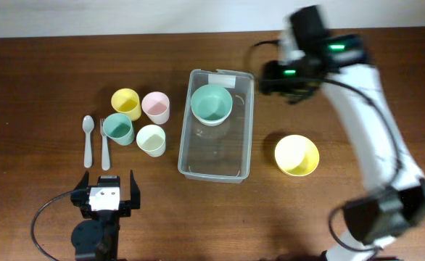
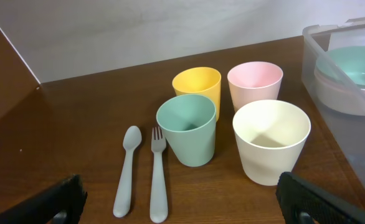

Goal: Pack container
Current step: 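Stack the green bowl onto the pink bowl in the container, then move right gripper to the yellow bowl and grasp its rim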

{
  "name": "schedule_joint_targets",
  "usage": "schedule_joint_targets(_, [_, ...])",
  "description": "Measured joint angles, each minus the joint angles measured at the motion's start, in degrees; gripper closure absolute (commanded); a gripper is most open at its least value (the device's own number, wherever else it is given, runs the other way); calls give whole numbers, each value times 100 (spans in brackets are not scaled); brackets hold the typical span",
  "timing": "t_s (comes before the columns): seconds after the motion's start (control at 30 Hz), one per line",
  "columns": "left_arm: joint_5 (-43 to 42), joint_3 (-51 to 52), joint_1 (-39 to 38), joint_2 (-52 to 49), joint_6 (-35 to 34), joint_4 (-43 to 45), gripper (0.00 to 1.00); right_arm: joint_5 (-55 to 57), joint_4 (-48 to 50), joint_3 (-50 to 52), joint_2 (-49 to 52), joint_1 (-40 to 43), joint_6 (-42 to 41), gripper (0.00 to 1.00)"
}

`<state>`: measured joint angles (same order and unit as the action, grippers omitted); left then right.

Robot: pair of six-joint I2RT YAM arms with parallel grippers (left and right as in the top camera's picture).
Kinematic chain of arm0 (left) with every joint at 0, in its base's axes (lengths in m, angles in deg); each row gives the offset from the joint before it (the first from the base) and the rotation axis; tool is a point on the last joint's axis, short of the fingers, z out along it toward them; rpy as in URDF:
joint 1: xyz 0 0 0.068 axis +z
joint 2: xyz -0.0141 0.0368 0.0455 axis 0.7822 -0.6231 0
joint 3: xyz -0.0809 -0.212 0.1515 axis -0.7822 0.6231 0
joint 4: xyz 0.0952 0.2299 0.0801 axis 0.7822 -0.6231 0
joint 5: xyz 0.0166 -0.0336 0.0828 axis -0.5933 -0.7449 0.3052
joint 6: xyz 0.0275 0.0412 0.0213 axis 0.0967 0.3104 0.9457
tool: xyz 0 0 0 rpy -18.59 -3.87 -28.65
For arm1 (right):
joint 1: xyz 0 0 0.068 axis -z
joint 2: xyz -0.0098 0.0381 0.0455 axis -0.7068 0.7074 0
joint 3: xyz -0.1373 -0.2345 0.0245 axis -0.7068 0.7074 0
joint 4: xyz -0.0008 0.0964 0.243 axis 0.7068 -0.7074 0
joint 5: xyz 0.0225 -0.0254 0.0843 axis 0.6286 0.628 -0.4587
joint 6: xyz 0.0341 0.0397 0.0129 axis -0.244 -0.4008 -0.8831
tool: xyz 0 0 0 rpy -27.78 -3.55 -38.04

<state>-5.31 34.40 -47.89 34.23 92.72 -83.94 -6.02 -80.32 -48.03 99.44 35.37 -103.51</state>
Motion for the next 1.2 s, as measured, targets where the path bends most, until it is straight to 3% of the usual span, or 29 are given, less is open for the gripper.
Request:
schedule_joint_targets(0.13, [-2,0,0,2,0,0,0,173,-643,31,-111,730,2,37])
schedule_joint_targets(0.3, [-2,0,0,0,0,2,0,234,-673,979,-50,1272,-2,38])
schedule_joint_targets(0.67, [-2,0,0,0,0,0,0,170,831,3814,50,1954,0,42])
schedule_joint_targets(0.83, [-2,0,0,0,0,0,0,26,1725,4645,50,1930,-17,66])
schedule_joint_targets(0.93, [0,0,0,0,0,0,0,-33,2122,4983,50,1930,-33,95])
schedule_joint_targets(1.2, [0,0,0,0,0,0,0,-341,2710,5130,48,1930,-101,96])
